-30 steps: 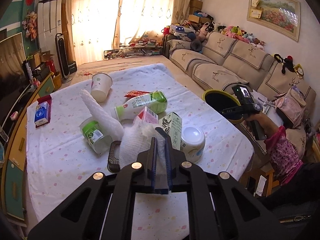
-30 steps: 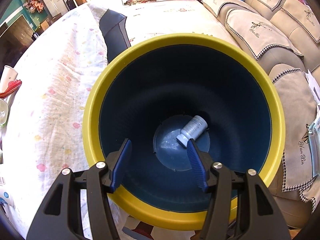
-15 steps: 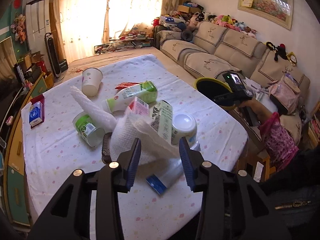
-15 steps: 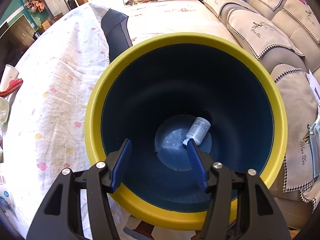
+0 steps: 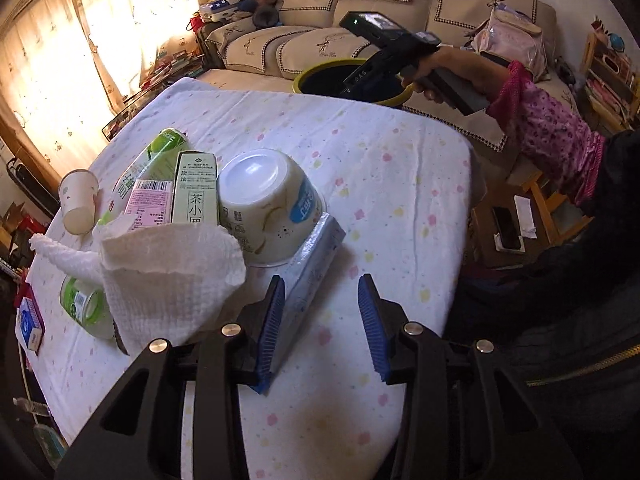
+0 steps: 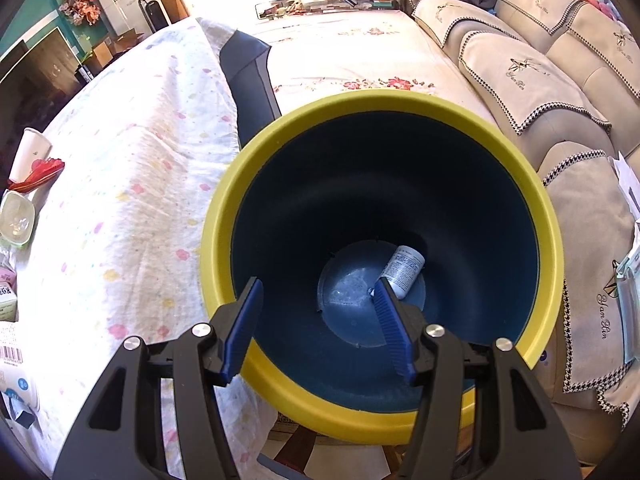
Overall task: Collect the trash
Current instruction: 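Grasp the white toothpaste tube with the left tool and lift it, then carry the toothpaste tube with the left tool into the bin and release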
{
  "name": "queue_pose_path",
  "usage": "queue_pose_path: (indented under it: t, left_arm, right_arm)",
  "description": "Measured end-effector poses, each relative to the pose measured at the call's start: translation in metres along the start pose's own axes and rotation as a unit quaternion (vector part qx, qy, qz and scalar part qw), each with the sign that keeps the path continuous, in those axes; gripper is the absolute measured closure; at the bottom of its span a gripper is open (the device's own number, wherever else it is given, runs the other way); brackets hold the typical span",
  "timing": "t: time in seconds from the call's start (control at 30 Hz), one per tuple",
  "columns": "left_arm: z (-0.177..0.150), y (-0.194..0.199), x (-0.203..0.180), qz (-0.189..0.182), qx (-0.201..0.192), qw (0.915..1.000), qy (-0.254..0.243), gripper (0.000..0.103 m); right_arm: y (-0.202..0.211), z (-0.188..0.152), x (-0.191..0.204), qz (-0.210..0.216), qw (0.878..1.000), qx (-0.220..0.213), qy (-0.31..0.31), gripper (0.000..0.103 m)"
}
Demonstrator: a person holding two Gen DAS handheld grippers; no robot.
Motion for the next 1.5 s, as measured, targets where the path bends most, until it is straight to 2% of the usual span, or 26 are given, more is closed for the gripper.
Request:
queue_pose_path:
  t: [0.23, 0.33, 0.47, 0.6, 0.83, 1.27, 1.5]
  left_arm:
    - [0.0, -0.036, 0.018, -0.006, 0.025, 0.9996, -0.01, 0.067]
    - [0.001, -0.038, 0.02, -0.004, 0.027, 0.9996, -0.003, 0.072]
    - [0.003, -0.033, 0.021, 0.014, 0.027, 0.9995, 0.012, 0.084]
    - [0.006, -0.029, 0.015, 0.022, 0.028, 0.9992, 0.019, 0.089]
    - [0.019, -0.018, 0.004, 0.026, 0.029, 0.9988, 0.029, 0.09]
    - [0.052, -0.019, -0.018, 0.046, 0.025, 0.9987, 0.001, 0.091]
    - [0.076, -0.026, -0.032, 0.041, 0.022, 0.9987, -0.023, 0.091]
  right_arm:
    - [-0.003, -0.001, -0.005, 0.0, 1.0, 0.004, -0.002, 0.048]
    - [-0.004, -0.002, -0.007, 0.0, 1.0, 0.005, -0.003, 0.048]
    - [-0.001, -0.003, -0.008, 0.001, 1.0, 0.0, -0.004, 0.048]
    - [0.003, -0.002, -0.009, 0.002, 1.0, -0.005, -0.003, 0.048]
    - [0.013, 0.0, -0.007, 0.007, 1.0, -0.015, -0.002, 0.048]
    - [0.039, -0.002, -0.02, 0.021, 0.999, -0.047, -0.016, 0.048]
    - [0.047, -0.005, -0.04, 0.023, 0.998, -0.06, -0.03, 0.048]
Point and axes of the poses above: each gripper's, at about its wrist camera, not at the fingertips, and y roughly against the way its jaws point, x to its left, z to its top, the point moved 1 cm from there along -y, roughly the way its jaws point, and after that the axes turned 8 degrees about -x, right-handed, at the moved point
